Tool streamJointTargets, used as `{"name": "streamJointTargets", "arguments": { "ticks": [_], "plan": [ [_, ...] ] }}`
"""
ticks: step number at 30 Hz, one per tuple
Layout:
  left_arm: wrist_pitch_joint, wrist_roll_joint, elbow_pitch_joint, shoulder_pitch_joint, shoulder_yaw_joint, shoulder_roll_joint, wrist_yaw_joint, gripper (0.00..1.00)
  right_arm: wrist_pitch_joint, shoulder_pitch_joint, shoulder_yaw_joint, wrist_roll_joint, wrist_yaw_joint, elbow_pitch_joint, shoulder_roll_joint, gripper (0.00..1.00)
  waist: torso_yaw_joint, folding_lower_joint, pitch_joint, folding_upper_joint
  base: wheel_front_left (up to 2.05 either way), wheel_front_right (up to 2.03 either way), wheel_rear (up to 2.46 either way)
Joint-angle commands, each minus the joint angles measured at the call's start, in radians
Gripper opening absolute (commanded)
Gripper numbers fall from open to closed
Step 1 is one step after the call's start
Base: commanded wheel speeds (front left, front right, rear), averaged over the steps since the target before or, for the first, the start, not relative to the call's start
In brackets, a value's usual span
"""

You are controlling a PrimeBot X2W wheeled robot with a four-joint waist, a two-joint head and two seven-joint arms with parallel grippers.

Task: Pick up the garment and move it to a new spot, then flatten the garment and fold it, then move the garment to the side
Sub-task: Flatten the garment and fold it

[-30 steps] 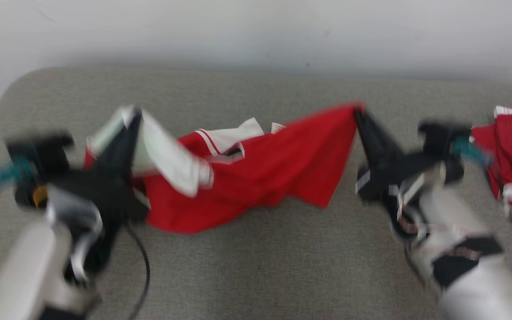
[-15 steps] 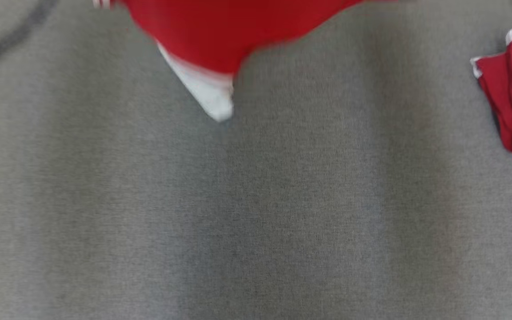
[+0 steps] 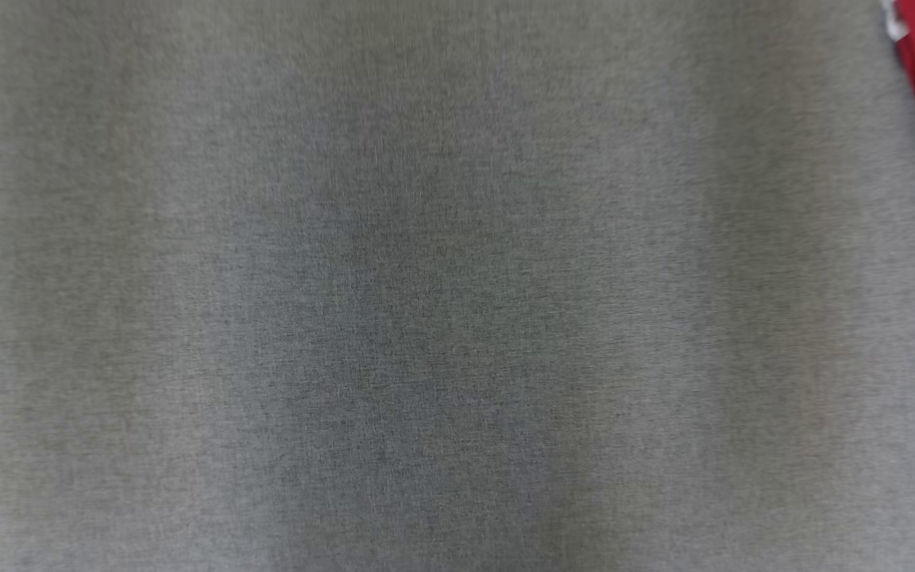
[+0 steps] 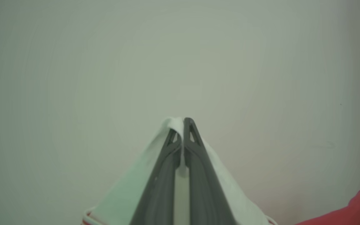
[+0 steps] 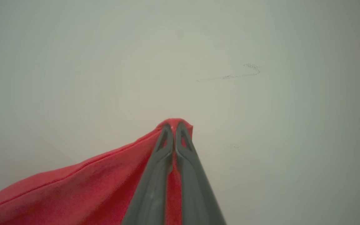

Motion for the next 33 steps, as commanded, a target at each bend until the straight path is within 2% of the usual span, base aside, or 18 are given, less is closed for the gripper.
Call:
{"name": "streamJointTargets", "arguments": {
  "ticks": [1,7,11,13,17,19,24,27,29,33],
  "plan": [
    [-0.005,0.006,0.018,-0.007,-0.008,-0.003,-0.009,0.00,-0.012,0.006,-0.004,-0.007,0.001,0.011,0.008,0.00,0.009,0.0002,0.046,0.0000,0.00,0.00,0.00],
    [-0.076,0.017,0.091,0.007,-0.060,-0.034,-0.056,0.00,-0.060,0.039,0.021,-0.015,0.001,0.013,0.052,0.00,0.029,0.0002,0.095,0.0000,0.00,0.00,0.00],
    [-0.118,-0.009,0.089,0.126,-0.091,-0.037,-0.069,0.00,-0.100,0.168,0.099,0.010,0.001,-0.032,0.078,0.00,0.039,0.0002,0.062,0.0000,0.00,0.00,0.00],
    [-0.127,-0.062,0.043,0.211,-0.103,-0.032,-0.068,0.00,-0.113,0.254,0.149,0.042,0.001,-0.072,0.091,0.00,0.031,0.0002,0.029,0.0000,0.00,0.00,0.00],
    [-0.124,-0.158,-0.092,0.438,-0.146,0.035,-0.068,0.00,-0.119,0.474,0.268,0.151,0.001,-0.192,0.068,0.00,0.025,0.0002,-0.057,0.0000,0.00,0.00,0.00],
    [-0.112,-0.210,-0.179,0.560,-0.160,0.077,-0.068,0.00,-0.113,0.592,0.333,0.216,0.001,-0.270,0.027,0.00,0.033,0.0002,-0.102,0.0000,0.00,0.00,0.00],
    [-0.082,-0.327,-0.400,0.889,-0.119,0.190,-0.064,0.00,-0.080,0.890,0.437,0.381,0.001,-0.491,-0.095,0.00,0.033,0.0002,-0.198,0.0000,0.00,0.00,0.00],
    [-0.063,-0.370,-0.574,1.104,-0.096,0.241,-0.015,0.00,-0.066,1.071,0.458,0.449,0.001,-0.615,-0.170,0.00,0.034,0.0002,-0.243,0.0000,0.00,0.00,0.00],
    [-0.066,-0.391,-0.695,1.253,-0.075,0.279,0.038,0.00,-0.065,1.179,0.461,0.481,0.001,-0.696,-0.202,0.00,0.031,0.0002,-0.271,0.0000,0.00,0.00,0.00],
    [-0.085,-0.454,-0.912,1.564,-0.020,0.309,0.147,0.00,-0.057,1.413,0.427,0.495,0.001,-0.808,-0.262,0.00,0.037,0.0002,-0.330,0.0000,0.00,0.00,0.00]
  ]
}}
